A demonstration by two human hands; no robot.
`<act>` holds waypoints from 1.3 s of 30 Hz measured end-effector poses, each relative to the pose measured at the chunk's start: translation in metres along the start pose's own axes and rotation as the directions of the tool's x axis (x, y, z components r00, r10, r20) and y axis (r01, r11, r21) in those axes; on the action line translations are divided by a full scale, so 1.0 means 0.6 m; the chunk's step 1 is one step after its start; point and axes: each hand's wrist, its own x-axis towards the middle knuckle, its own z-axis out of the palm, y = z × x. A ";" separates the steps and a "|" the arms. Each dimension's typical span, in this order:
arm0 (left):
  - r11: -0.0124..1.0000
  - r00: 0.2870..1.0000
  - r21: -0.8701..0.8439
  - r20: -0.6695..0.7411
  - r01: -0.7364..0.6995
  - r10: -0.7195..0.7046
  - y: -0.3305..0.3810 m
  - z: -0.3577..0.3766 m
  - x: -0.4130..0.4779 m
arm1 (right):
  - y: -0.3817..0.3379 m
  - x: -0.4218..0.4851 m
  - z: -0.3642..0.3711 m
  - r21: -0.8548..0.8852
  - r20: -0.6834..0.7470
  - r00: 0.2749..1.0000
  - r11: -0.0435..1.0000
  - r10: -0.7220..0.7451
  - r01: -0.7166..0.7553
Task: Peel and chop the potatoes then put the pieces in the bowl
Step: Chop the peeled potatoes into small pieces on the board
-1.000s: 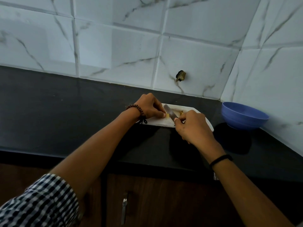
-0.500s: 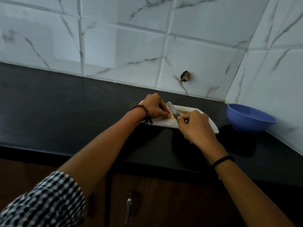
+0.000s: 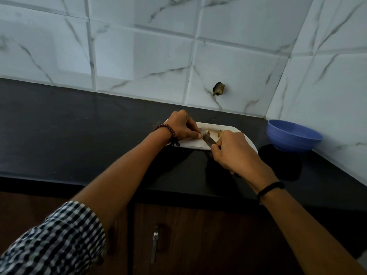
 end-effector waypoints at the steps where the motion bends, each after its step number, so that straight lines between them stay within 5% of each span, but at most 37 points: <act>1: 1.000 1.000 -0.005 0.005 0.000 0.000 -0.001 -0.001 -0.001 | 0.000 -0.008 -0.007 -0.021 0.024 1.000 1.000 0.003 -0.002; 8: 1.000 1.000 0.025 -0.015 -0.005 0.005 -0.008 -0.002 0.000 | 0.008 -0.054 -0.096 -0.020 0.194 0.980 0.999 0.048 -0.045; 16: 0.999 1.000 0.042 0.007 -0.013 0.013 -0.014 -0.005 0.000 | -0.001 -0.007 -0.027 0.089 -0.087 0.995 0.996 0.038 -0.031; 39: 0.999 0.999 0.021 -0.033 -0.030 0.031 -0.019 -0.001 0.005 | -0.026 0.015 0.013 0.033 -0.009 0.999 0.999 0.041 -0.041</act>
